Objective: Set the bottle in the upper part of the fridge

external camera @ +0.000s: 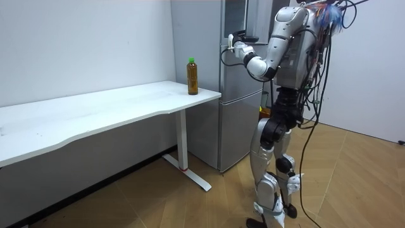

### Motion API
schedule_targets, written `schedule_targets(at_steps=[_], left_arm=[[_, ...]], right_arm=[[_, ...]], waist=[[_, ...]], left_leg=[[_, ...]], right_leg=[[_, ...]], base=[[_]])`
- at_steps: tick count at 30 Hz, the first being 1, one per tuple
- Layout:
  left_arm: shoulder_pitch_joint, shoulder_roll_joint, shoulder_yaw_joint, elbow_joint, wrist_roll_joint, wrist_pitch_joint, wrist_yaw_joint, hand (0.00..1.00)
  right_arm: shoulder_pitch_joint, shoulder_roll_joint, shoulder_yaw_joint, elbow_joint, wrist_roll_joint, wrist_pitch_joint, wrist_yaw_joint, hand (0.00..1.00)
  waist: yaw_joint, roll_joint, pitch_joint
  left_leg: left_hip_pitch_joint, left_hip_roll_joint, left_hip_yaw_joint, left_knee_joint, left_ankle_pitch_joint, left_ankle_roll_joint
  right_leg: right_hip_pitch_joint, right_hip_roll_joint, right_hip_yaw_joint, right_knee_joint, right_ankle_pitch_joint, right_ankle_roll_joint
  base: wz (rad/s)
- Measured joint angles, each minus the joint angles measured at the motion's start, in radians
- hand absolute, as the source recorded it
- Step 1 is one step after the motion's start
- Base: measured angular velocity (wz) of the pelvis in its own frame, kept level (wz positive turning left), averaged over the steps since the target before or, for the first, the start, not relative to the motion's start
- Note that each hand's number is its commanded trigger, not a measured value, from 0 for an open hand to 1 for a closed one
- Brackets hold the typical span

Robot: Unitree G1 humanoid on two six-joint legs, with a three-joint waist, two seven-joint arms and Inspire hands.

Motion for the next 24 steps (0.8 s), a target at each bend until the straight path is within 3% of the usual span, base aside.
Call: schedule_targets(at_steps=[1, 2, 3, 4, 11, 24], left_arm=[[0.000, -0.002, 0.000, 0.000, 0.000, 0.000, 0.000, 0.55], [0.000, -0.002, -0.002, 0.000, 0.000, 0.000, 0.000, 0.44], [0.000, -0.003, -0.004, 0.000, 0.000, 0.000, 0.000, 0.18], [0.000, -0.003, -0.006, 0.000, 0.000, -0.001, 0.000, 0.00], [0.021, 0.004, -0.036, 0.000, 0.001, -0.022, -0.043, 0.00], [0.025, 0.013, -0.063, 0.000, 0.000, -0.039, -0.100, 0.00]], right_arm=[[0.000, 0.000, 0.000, 0.000, 0.000, -0.003, -0.005, 0.00], [0.001, 0.000, 0.000, -0.001, 0.000, -0.005, -0.007, 0.00], [0.002, 0.000, 0.000, -0.001, 0.000, -0.009, -0.008, 0.00], [0.002, 0.000, 0.000, -0.001, 0.000, -0.011, -0.008, 0.00], [0.000, 0.002, 0.000, 0.003, -0.001, -0.026, -0.004, 0.00], [-0.020, 0.002, 0.006, 0.022, 0.000, -0.037, 0.019, 0.00]], waist=[[0.000, 0.003, 0.0018], [0.000, 0.004, 0.0020], [0.000, 0.006, 0.0019], [0.001, 0.007, 0.0015], [-0.006, 0.016, -0.0035], [-0.025, 0.014, -0.0002]], left_leg=[[-0.001, 0.000, 0.000, 0.000, 0.000, 0.000], [-0.001, 0.000, 0.000, 0.001, 0.000, 0.000], [-0.002, 0.000, 0.000, 0.001, 0.000, 0.000], [-0.002, 0.000, 0.000, 0.002, 0.000, 0.000], [-0.002, 0.000, 0.002, 0.004, 0.000, 0.000], [-0.018, 0.002, 0.006, 0.017, 0.000, 0.001]], right_leg=[[-0.001, 0.000, 0.000, 0.002, 0.000, 0.000], [-0.001, 0.000, 0.000, 0.002, 0.000, 0.000], [-0.001, 0.000, -0.001, 0.002, 0.000, 0.000], [-0.001, 0.000, -0.001, 0.002, 0.000, 0.000], [0.000, 0.000, -0.001, 0.003, 0.000, 0.000], [-0.017, -0.002, 0.003, 0.011, 0.003, 0.002]], base=[[0.00], [0.00], [0.00], [0.00], [0.00], [0.00]])
